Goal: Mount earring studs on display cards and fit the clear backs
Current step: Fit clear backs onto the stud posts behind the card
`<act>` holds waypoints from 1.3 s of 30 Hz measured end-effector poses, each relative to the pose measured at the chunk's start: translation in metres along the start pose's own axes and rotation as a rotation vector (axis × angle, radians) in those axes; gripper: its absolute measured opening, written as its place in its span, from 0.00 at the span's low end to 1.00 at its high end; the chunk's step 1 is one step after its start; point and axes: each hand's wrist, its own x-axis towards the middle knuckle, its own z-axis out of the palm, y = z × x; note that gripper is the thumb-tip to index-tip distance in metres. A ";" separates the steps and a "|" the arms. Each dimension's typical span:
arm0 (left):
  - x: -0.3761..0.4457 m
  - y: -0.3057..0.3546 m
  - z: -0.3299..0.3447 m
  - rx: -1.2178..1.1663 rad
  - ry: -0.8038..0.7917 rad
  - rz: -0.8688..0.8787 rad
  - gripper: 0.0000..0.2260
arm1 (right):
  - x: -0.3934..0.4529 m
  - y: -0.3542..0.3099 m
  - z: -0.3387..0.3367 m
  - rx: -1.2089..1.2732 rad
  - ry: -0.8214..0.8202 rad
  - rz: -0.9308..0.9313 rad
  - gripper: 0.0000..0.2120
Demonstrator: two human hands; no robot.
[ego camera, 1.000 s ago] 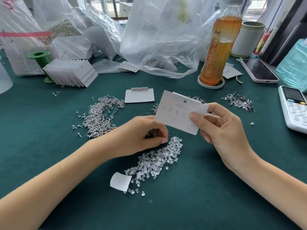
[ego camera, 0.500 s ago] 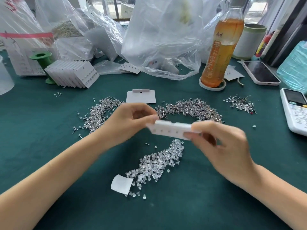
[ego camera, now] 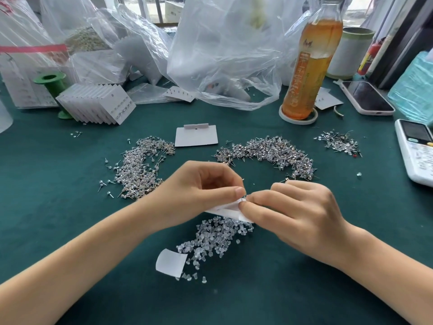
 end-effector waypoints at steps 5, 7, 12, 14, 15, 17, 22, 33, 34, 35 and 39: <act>0.001 -0.002 -0.001 -0.007 0.021 -0.022 0.02 | -0.001 -0.001 0.000 0.008 -0.016 0.012 0.07; 0.001 -0.002 -0.001 -0.008 0.014 -0.028 0.05 | -0.001 -0.001 0.000 0.013 -0.022 0.020 0.07; 0.001 -0.003 -0.003 -0.017 -0.021 -0.033 0.05 | -0.002 -0.001 0.000 0.020 -0.024 0.025 0.06; 0.001 -0.003 -0.003 -0.020 -0.025 -0.032 0.05 | -0.002 -0.001 0.001 0.019 -0.024 0.025 0.07; 0.001 -0.003 -0.003 -0.020 -0.027 -0.032 0.05 | -0.002 -0.001 0.001 0.018 -0.025 0.025 0.07; 0.001 -0.004 -0.003 -0.015 -0.028 -0.028 0.05 | -0.002 -0.001 0.001 0.017 -0.024 0.026 0.07; 0.000 -0.004 -0.004 -0.004 -0.030 -0.016 0.06 | -0.002 -0.001 0.000 0.017 -0.022 0.028 0.07; -0.001 -0.005 -0.004 0.027 -0.046 0.021 0.05 | -0.002 -0.002 -0.001 0.010 -0.041 0.021 0.07; -0.001 -0.005 -0.004 0.029 -0.040 0.024 0.05 | -0.002 -0.001 -0.001 0.010 -0.042 0.022 0.07; -0.001 -0.006 -0.004 0.029 -0.036 0.026 0.05 | -0.002 -0.001 -0.001 0.011 -0.043 0.023 0.07; -0.001 -0.006 -0.004 0.030 -0.031 0.025 0.06 | -0.002 -0.002 0.000 0.017 -0.052 0.023 0.07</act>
